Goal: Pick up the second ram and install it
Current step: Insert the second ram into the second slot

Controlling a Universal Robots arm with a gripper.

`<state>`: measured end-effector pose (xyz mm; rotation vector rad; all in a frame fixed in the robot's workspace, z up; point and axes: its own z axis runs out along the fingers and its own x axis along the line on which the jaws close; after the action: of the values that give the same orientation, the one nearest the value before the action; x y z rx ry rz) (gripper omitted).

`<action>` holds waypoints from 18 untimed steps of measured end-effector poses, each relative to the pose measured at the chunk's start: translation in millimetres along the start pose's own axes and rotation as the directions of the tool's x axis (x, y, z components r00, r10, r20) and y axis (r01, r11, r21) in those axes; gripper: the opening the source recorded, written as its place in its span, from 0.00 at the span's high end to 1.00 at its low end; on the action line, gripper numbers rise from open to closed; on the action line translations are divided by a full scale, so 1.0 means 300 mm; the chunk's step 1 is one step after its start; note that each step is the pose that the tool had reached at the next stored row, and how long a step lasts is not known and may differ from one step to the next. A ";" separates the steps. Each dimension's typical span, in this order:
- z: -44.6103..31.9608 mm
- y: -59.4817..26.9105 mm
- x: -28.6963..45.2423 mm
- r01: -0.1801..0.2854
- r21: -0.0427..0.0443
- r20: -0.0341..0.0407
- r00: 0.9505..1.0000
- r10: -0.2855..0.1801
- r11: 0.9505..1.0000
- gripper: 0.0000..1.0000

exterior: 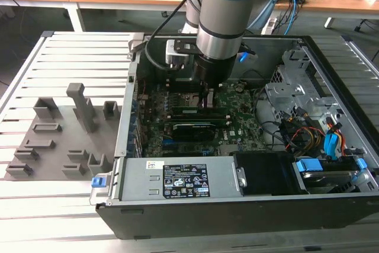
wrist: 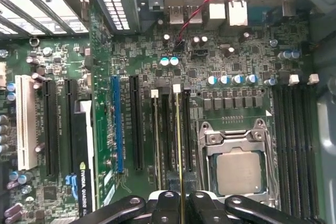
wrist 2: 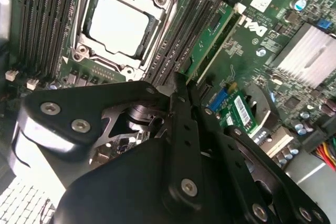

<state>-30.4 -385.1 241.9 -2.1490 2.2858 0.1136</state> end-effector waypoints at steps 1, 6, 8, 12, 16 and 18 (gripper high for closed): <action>0.003 0.000 0.000 0.000 0.000 0.003 1.000 0.000 1.000 0.86; 0.027 0.000 0.001 0.000 0.000 0.004 1.000 0.000 1.000 0.86; 0.033 0.000 -0.001 0.004 0.000 0.004 1.000 -0.004 1.000 0.86; 0.037 0.000 -0.004 0.010 -0.001 0.003 1.000 -0.010 1.000 0.86; 0.047 0.004 -0.004 0.010 -0.001 0.003 1.000 -0.010 1.000 0.86; 0.051 0.003 -0.003 0.010 -0.001 0.002 1.000 -0.010 1.000 0.86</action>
<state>-32.0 -383.2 226.6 -2.1589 2.2741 0.1173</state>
